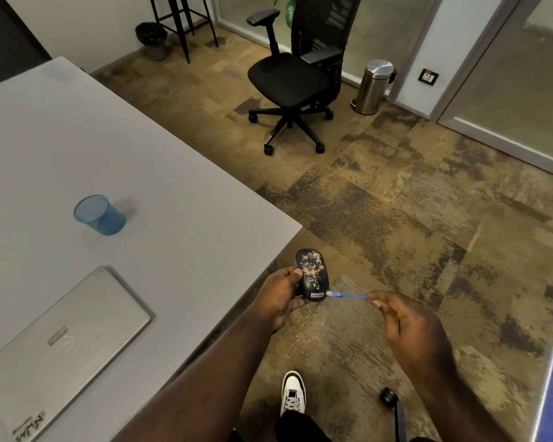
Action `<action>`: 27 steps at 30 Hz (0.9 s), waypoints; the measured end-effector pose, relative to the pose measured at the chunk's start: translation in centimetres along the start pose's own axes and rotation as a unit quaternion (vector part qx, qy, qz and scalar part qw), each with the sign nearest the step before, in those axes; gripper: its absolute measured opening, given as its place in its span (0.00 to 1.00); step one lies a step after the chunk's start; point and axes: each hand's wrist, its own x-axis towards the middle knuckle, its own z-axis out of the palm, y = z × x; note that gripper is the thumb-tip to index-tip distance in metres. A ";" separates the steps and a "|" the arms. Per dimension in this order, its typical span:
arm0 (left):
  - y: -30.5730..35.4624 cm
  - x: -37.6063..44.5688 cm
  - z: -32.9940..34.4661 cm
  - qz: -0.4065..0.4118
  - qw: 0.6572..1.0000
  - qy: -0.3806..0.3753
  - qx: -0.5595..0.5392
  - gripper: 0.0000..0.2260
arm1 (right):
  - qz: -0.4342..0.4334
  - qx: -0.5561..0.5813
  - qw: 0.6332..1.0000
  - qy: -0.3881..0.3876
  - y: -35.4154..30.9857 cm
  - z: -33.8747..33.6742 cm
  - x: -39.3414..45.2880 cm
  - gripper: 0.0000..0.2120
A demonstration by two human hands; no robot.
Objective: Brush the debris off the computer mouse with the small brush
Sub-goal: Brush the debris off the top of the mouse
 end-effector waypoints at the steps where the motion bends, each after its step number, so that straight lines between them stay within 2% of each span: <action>1: 0.0 0.1 0.1 -0.001 1.000 -0.001 0.000 0.10 | 0.002 0.004 1.000 0.016 0.1 -0.1 0.1 0.11; 5: -0.3 0.3 0.7 -0.007 1.000 -0.004 0.000 0.10 | -0.011 0.026 0.998 0.061 -0.1 0.3 1.0 0.10; 10: -0.1 0.5 1.1 -0.008 1.000 0.003 -0.026 0.09 | -0.039 0.007 0.999 0.026 0.2 1.2 -0.2 0.12; 16: 0.1 0.6 1.2 -0.005 0.999 0.007 -0.031 0.09 | -0.031 0.004 0.997 0.076 0.6 0.9 -0.2 0.08; 22: 0.2 0.8 1.4 0.003 1.000 0.006 -0.029 0.09 | -0.016 -0.004 0.999 0.049 0.7 1.0 -0.2 0.10; 27: 0.2 1.0 1.3 0.003 1.000 0.011 -0.025 0.08 | -0.005 0.033 0.997 0.072 0.7 1.1 -0.3 0.07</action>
